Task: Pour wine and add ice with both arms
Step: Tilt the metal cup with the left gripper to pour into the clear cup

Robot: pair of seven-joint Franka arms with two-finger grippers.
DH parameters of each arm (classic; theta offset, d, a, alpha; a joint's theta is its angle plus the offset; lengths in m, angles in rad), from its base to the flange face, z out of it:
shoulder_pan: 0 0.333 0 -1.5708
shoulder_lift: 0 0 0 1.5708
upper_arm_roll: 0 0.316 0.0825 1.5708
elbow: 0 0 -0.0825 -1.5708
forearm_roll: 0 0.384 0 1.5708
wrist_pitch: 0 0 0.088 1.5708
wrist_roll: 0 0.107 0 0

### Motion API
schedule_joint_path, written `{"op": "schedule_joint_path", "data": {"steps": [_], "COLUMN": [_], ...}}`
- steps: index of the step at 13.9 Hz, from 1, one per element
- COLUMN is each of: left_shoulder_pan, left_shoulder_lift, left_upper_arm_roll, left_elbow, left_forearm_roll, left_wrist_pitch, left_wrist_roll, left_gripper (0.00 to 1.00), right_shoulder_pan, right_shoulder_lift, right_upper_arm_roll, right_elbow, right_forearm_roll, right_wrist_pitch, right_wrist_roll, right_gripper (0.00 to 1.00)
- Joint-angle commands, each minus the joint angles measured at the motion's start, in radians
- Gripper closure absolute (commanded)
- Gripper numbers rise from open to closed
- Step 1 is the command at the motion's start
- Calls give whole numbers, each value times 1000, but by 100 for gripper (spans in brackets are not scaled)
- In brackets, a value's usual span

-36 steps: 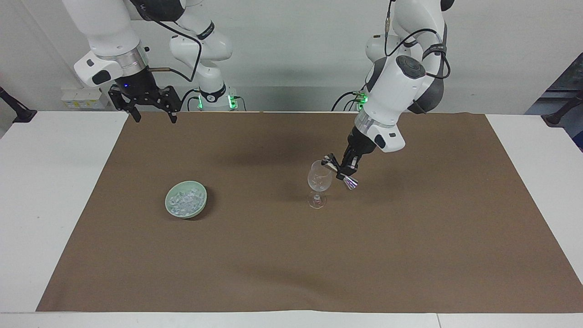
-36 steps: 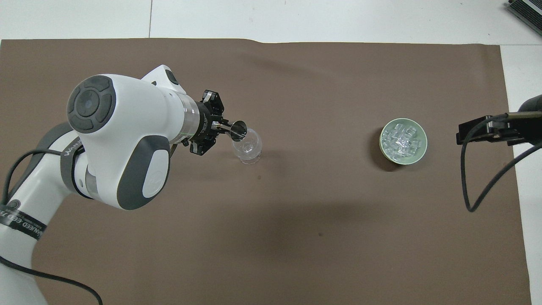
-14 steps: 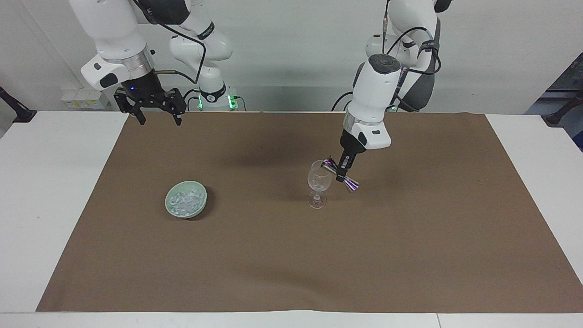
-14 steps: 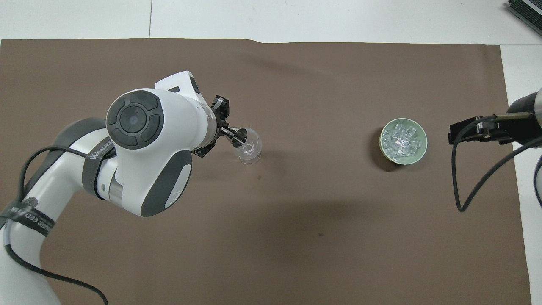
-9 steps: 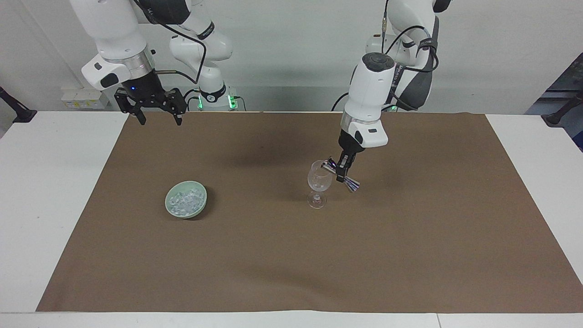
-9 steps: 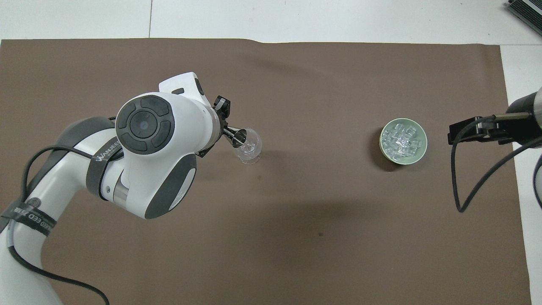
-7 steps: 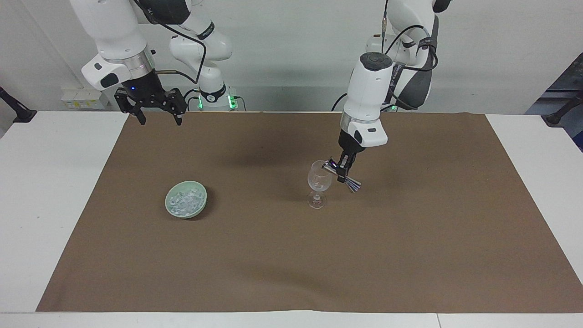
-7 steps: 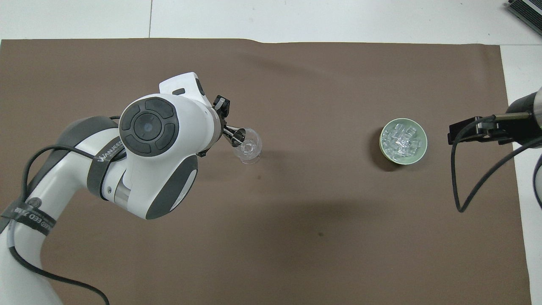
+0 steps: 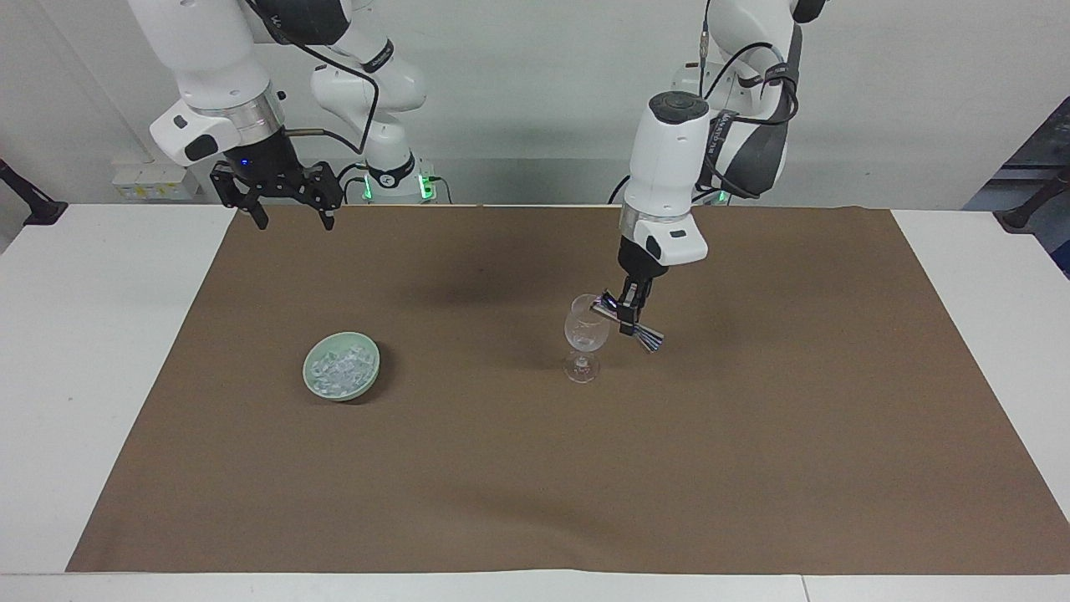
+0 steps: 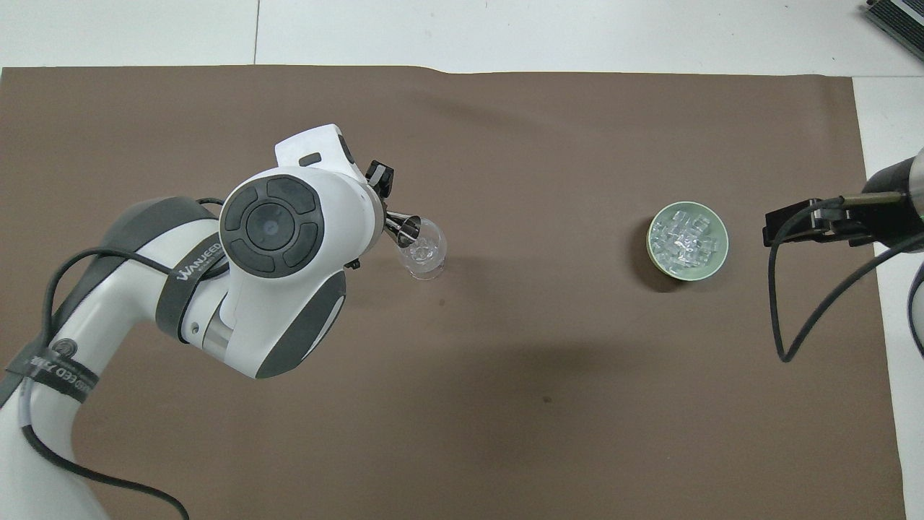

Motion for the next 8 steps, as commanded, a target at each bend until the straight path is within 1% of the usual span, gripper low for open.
{"op": "schedule_joint_path", "data": {"steps": [1, 8], "left_shoulder_pan": [-28, -32], "left_shoulder_lift": [-5, -4], "left_upper_arm_roll": [16, 16], "left_elbow": [8, 17], "left_forearm_roll": [53, 115], "left_wrist_pitch": [4, 10], "left_wrist_roll": [-37, -35], "left_gripper": [100, 100], "right_shoulder_pan": [-8, -10], "right_shoulder_lift": [-22, -22], "right_upper_arm_roll": [4, 4], "right_elbow": [-31, -31], "right_forearm_roll": [24, 26], "right_wrist_pitch": [26, 26], "right_wrist_roll": [-35, -40], "right_gripper": [0, 0]}}
